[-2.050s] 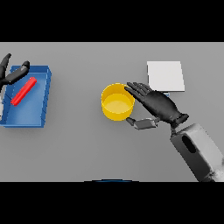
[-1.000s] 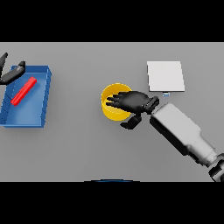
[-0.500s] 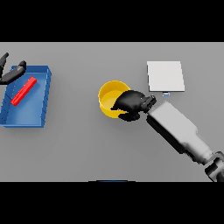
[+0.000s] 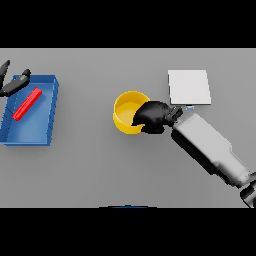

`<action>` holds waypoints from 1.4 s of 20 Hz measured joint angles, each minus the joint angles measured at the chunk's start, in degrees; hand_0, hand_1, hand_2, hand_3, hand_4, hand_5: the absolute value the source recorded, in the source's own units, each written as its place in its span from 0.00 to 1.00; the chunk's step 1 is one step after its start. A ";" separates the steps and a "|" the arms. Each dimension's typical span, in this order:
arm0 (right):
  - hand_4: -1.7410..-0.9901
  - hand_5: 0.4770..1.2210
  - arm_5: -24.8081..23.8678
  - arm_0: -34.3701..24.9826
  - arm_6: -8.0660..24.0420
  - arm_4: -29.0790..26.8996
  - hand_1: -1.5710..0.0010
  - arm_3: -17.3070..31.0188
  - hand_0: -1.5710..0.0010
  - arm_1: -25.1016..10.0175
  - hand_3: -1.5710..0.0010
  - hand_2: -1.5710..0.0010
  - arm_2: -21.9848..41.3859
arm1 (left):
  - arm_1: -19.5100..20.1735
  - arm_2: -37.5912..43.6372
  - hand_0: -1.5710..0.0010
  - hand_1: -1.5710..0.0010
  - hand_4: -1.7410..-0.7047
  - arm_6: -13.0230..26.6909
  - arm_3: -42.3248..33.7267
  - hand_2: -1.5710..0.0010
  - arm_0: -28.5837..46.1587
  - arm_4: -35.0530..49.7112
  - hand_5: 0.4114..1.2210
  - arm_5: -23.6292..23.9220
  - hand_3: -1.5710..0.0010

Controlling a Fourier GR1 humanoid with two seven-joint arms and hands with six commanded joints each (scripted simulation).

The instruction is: Pick up the red beaker and tilt it to pour out 1 green nut into yellow bowl. Pick up the yellow bowl and place it on the metallic measuring scale.

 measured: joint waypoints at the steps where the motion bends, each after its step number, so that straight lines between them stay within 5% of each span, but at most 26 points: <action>1: 0.02 0.99 0.18 0.25 0.14 -0.51 0.03 -0.59 0.02 -0.38 0.25 0.08 -0.29 | 0.15 0.09 1.00 1.00 0.93 0.18 -0.40 1.00 -0.07 0.02 0.36 0.11 1.00; 10: 0.00 1.00 4.87 0.11 6.46 -2.62 0.00 -10.01 0.00 -5.93 0.25 0.05 -3.70 | -0.07 0.57 1.00 1.00 0.91 -0.19 -0.35 1.00 -0.15 0.91 0.36 -0.11 1.00; 16: 0.00 1.00 4.45 -0.67 8.91 -3.56 0.00 -10.84 0.01 -9.07 0.25 0.04 -7.34 | 0.39 1.24 1.00 1.00 0.88 0.91 -1.96 1.00 0.64 2.21 0.38 -0.76 1.00; 28: 0.00 1.00 -7.60 -6.10 5.61 -1.97 0.00 8.62 0.00 -12.00 0.26 0.02 -12.83 | -0.27 1.32 1.00 1.00 0.85 4.49 -5.56 1.00 2.45 3.25 0.44 -0.10 1.00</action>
